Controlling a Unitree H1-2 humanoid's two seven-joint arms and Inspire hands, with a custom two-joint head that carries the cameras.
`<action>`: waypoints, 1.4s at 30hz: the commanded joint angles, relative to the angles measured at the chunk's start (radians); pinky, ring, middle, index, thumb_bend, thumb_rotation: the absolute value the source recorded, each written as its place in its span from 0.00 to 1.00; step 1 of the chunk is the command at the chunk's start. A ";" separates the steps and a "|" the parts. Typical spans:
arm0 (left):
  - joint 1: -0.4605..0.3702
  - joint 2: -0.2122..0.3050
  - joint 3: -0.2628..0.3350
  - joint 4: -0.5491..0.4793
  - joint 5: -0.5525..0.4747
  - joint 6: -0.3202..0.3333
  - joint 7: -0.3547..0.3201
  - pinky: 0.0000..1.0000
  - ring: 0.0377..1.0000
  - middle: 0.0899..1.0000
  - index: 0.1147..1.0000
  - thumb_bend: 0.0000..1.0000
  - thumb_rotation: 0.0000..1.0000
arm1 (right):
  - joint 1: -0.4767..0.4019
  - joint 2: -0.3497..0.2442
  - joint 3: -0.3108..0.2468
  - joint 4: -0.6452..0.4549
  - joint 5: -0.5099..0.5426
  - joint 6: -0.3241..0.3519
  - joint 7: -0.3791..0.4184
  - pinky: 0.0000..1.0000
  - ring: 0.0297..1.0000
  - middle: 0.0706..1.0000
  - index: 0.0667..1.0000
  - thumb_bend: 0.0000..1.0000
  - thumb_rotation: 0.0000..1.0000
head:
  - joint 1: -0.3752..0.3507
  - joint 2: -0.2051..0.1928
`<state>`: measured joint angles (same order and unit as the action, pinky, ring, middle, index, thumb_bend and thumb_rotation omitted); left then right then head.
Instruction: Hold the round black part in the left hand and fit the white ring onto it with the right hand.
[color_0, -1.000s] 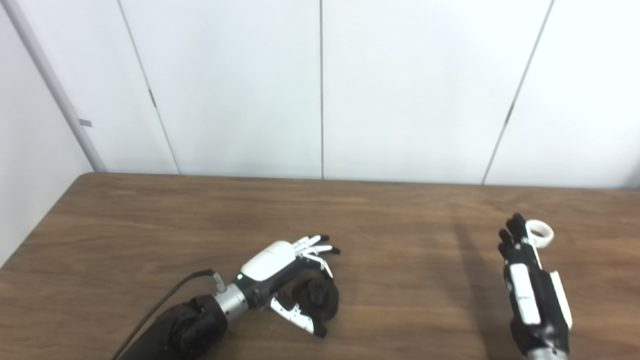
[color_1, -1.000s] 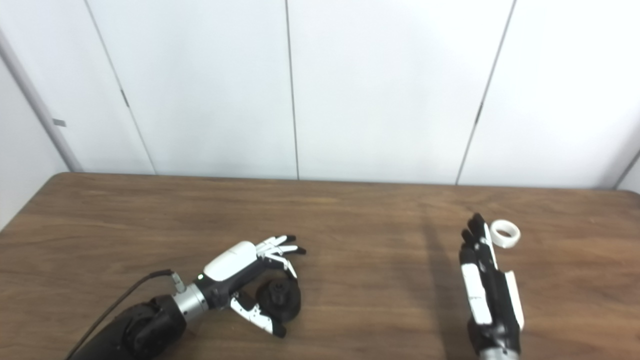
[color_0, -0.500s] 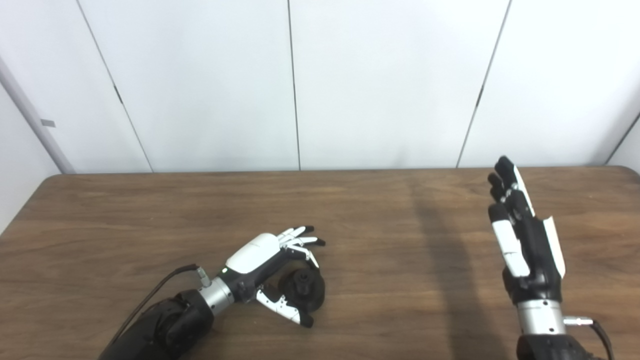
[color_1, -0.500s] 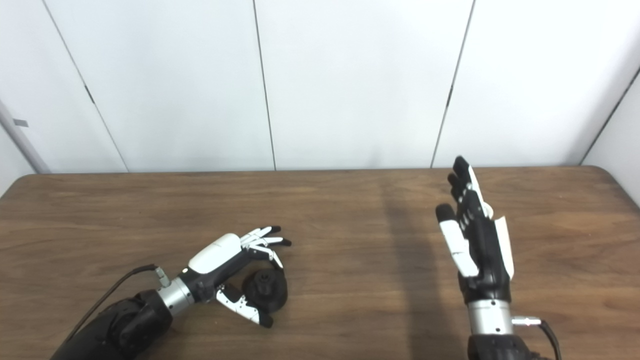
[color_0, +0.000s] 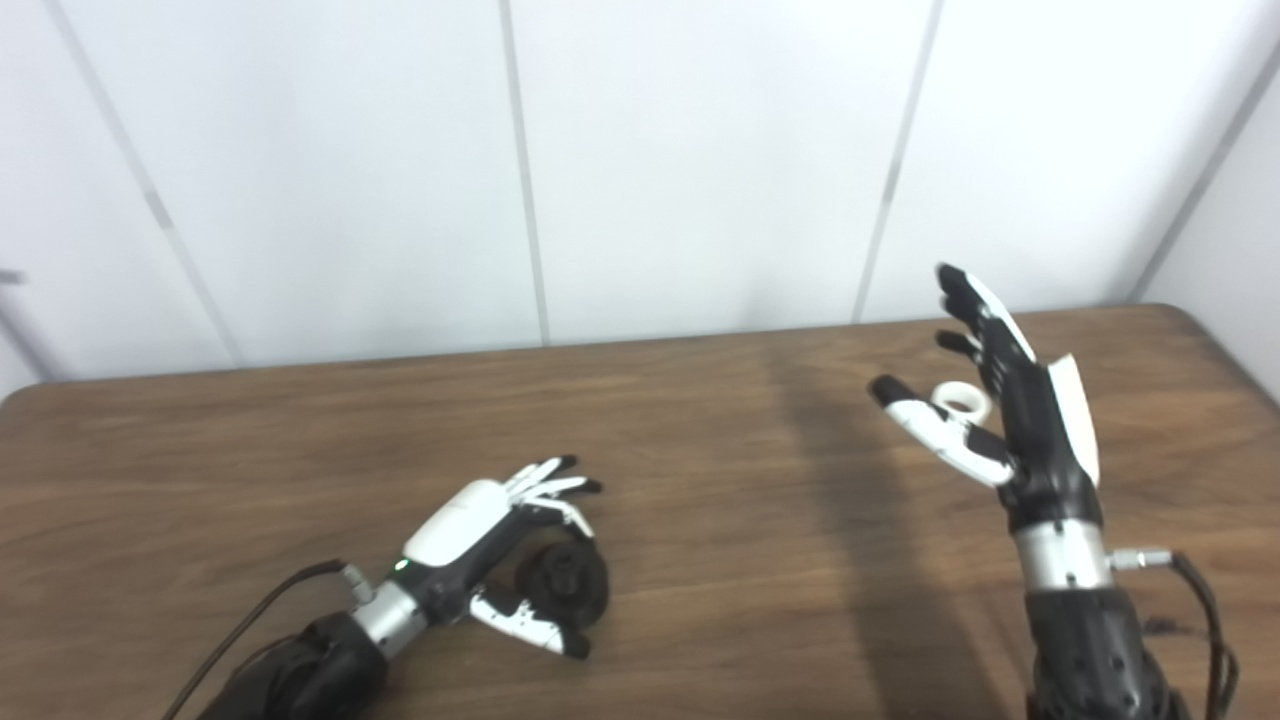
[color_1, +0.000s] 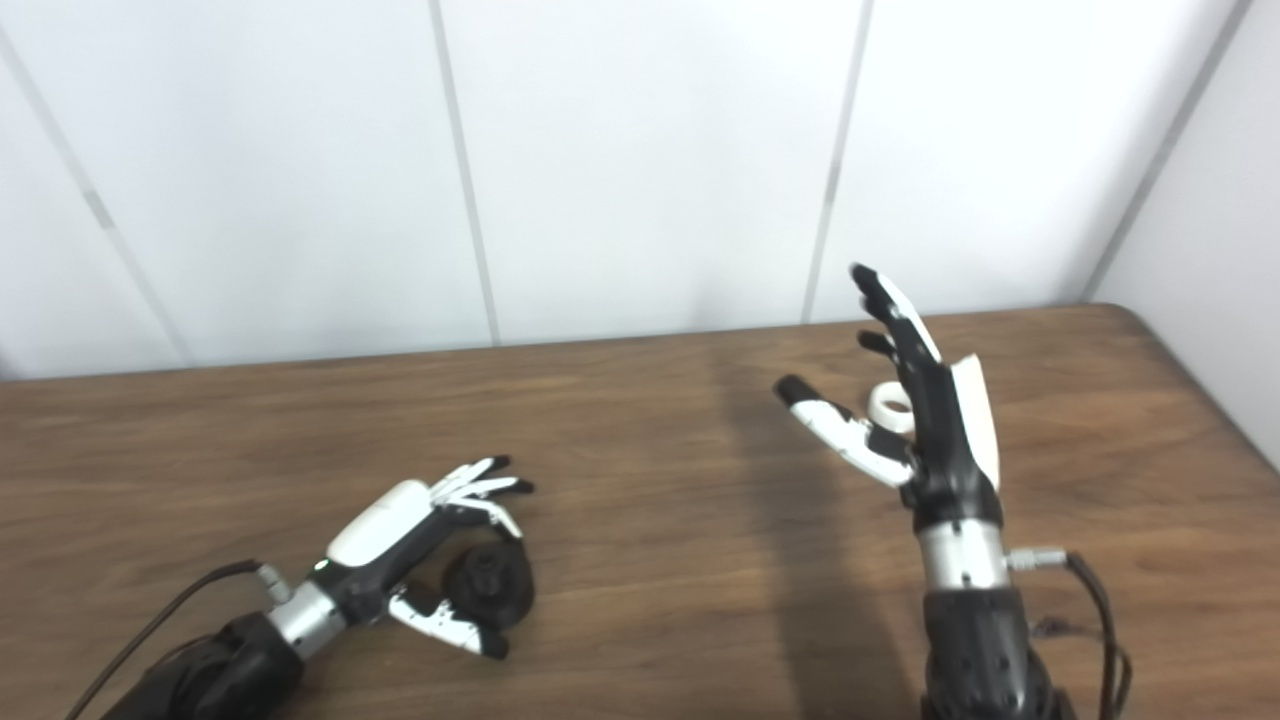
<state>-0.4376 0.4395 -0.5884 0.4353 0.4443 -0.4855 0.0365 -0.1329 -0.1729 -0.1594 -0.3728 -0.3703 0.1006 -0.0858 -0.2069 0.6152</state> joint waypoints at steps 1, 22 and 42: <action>0.024 0.021 -0.025 0.047 0.037 0.016 -0.055 1.00 1.00 0.89 0.41 0.53 0.06 | -0.044 -0.031 -0.026 0.001 -0.037 0.018 -0.031 0.72 0.86 0.88 0.80 0.64 0.24 | 0.001 0.001; 0.041 0.022 -0.025 0.048 0.026 0.016 -0.045 1.00 1.00 0.89 0.41 0.53 0.06 | -0.227 -0.428 0.045 0.320 -0.163 0.053 0.102 0.84 0.92 0.84 0.69 0.87 0.18 | -0.068 -0.034; 0.049 0.045 -0.039 0.057 0.001 0.016 -0.033 1.00 1.00 0.88 0.41 0.53 0.06 | -0.407 -0.538 0.297 0.625 -0.282 0.074 0.257 0.97 1.00 0.92 0.71 0.94 0.24 | -0.118 -0.065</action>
<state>-0.4327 0.4511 -0.5970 0.4353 0.4157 -0.4855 0.0415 -0.4815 -0.6669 0.1421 0.2689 -0.6324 0.1842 0.1732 -0.3252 0.5492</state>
